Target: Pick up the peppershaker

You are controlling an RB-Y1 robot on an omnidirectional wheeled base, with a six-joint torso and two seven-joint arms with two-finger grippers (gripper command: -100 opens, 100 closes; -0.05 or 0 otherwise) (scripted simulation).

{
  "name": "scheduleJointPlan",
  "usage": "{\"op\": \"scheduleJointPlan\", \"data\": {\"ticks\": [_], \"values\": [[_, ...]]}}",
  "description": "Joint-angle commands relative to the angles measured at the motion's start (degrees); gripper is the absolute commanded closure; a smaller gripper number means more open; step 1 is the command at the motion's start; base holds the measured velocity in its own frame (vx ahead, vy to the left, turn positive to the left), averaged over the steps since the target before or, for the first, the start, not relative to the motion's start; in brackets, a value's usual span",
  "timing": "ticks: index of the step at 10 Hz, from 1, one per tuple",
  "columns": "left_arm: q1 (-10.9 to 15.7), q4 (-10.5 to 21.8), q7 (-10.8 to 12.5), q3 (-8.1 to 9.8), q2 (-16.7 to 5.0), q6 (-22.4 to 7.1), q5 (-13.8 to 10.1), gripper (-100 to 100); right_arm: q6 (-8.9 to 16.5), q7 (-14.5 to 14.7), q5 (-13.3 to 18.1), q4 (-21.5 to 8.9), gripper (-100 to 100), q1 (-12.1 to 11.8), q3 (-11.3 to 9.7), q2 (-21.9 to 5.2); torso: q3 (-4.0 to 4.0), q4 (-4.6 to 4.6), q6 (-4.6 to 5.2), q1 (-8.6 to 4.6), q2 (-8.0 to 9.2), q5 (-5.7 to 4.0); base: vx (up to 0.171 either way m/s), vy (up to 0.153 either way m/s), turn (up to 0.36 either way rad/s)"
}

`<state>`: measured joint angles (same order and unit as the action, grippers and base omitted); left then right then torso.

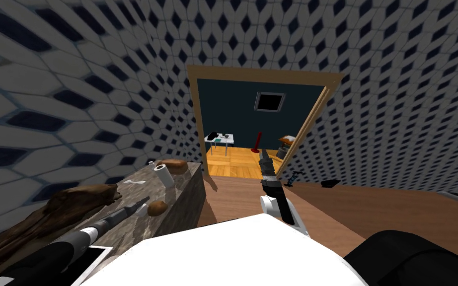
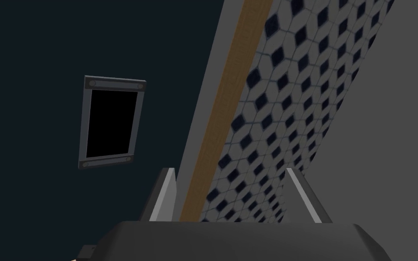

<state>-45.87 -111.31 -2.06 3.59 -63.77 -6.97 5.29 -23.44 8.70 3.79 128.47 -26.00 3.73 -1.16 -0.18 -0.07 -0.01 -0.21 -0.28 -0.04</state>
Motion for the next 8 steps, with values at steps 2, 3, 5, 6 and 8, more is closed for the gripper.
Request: {"op": "scheduleJointPlan", "data": {"ticks": [2,3,5,6,8], "values": [[-0.94,3.30,0.36,1.00,0.08,4.30,1.23,-100,0.00,0.00,0.00,0.00,0,-0.02,0.01,0.00,-0.04,-0.01,-0.06,0.01,-0.10,0.01,0.108,-0.043,0.129],[-0.94,3.30,0.36,1.00,0.08,5.78,1.23,-100,0.00,0.00,0.00,0.00,0,-0.01,0.00,0.00,-0.06,-0.02,-0.02,0.00,-0.11,0.01,0.047,-0.033,-0.004],[-1.83,6.44,0.73,1.95,0.12,9.47,2.38,-100,0.00,0.00,0.00,0.00,0,-0.01,0.00,0.00,-0.02,0.00,-0.05,-0.06,-0.05,0.00,0.094,-0.071,0.126],[-1.83,6.44,0.73,1.95,0.12,10.70,2.38,-100,0.00,0.00,0.00,0.00,0,0.00,0.00,0.00,-0.03,-0.01,-0.01,-0.08,-0.06,-0.02,0.046,-0.028,-0.008],[-2.72,9.58,1.10,2.91,0.15,14.09,3.54,-100,0.00,0.00,0.00,0.00,0,-0.01,0.01,0.00,-0.02,0.00,-0.06,0.00,-0.05,0.01,0.103,-0.058,0.129]]}}
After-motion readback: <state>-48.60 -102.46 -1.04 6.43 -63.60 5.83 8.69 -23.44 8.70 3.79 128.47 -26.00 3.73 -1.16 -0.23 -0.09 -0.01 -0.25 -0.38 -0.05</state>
